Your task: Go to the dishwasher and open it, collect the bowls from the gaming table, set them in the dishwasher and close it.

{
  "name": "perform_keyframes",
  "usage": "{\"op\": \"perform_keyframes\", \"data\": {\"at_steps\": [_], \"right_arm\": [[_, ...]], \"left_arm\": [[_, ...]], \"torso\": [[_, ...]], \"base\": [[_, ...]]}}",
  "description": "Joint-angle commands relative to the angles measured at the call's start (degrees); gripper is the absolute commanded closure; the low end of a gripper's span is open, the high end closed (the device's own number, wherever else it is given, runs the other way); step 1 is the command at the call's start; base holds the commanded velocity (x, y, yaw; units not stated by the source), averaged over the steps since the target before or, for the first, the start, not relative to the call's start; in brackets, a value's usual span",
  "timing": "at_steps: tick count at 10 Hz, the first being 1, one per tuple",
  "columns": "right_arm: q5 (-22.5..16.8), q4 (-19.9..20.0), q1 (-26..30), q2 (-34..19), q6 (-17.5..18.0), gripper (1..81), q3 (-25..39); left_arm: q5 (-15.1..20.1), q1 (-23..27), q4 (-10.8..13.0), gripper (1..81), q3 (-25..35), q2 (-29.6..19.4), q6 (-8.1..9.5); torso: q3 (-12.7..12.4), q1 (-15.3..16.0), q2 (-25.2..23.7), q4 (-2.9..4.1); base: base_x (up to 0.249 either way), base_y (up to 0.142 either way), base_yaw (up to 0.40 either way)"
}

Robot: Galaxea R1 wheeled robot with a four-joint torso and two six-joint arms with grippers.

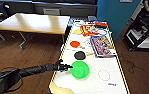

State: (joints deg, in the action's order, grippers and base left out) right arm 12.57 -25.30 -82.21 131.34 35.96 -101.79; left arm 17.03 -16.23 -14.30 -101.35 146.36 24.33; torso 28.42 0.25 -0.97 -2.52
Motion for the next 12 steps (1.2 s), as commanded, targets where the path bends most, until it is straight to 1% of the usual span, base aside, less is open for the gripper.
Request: {"op": "perform_keyframes", "data": {"at_steps": [1, 4, 5, 6, 8, 10, 11, 12], "right_arm": [[-2.7, -1.2, 0.4, -2.3, -0.2, 81.1, 1.1], [-2.7, -1.2, 0.1, -2.3, -0.1, 81.1, 0.6], [-2.7, -1.2, 0.2, -2.3, -0.1, 81.1, 0.6], [-2.7, -1.2, 0.3, -2.3, -0.1, 81.1, 0.6], [-2.7, -1.2, 0.3, -2.3, -0.1, 81.1, 0.6], [-2.8, -1.2, 0.4, -2.2, -0.1, 81.1, 0.5], [-2.9, -1.2, 0.4, -1.9, -0.1, 81.1, 0.3], [-2.9, -1.2, 0.4, -1.6, -0.1, 81.1, 0.0]], "left_arm": [[2.2, 7.7, -0.2, 1.0, -0.1, 1.8, 0.36], [3.3, 6.8, -0.1, 1.0, -3.7, 6.1, 0.19], [3.4, 6.2, 0.5, 1.0, -4.6, 7.3, 0.19], [4.2, 5.6, 1.1, 1.0, -6.1, 8.7, 0.19], [4.6, 4.2, 1.2, 1.0, -8.7, 10.7, 0.10], [4.8, 3.4, 1.3, 1.0, -10.0, 12.3, -0.07], [5.4, 3.2, 2.7, 81.1, -9.2, 12.0, -0.34], [5.6, 3.4, 3.8, 81.1, -7.5, 11.1, -0.34]], "torso": [[0.0, 0.0, 0.0, 0.00], [0.0, 0.0, 0.0, 0.00], [0.0, 0.0, 0.0, 0.00], [0.0, 0.0, 0.0, 0.00], [0.0, 0.0, 0.0, 0.00], [0.0, 0.0, 0.0, 0.00], [0.0, 0.0, 0.0, 0.00], [0.0, 0.0, 0.0, 0.00]], "base": [[0.000, 0.000, 0.000], [0.000, 0.000, 0.000], [0.000, 0.000, 0.000], [0.000, 0.000, 0.000], [0.000, 0.000, 0.000], [0.000, 0.000, 0.000], [0.000, 0.000, 0.000], [0.000, 0.000, 0.000]]}}
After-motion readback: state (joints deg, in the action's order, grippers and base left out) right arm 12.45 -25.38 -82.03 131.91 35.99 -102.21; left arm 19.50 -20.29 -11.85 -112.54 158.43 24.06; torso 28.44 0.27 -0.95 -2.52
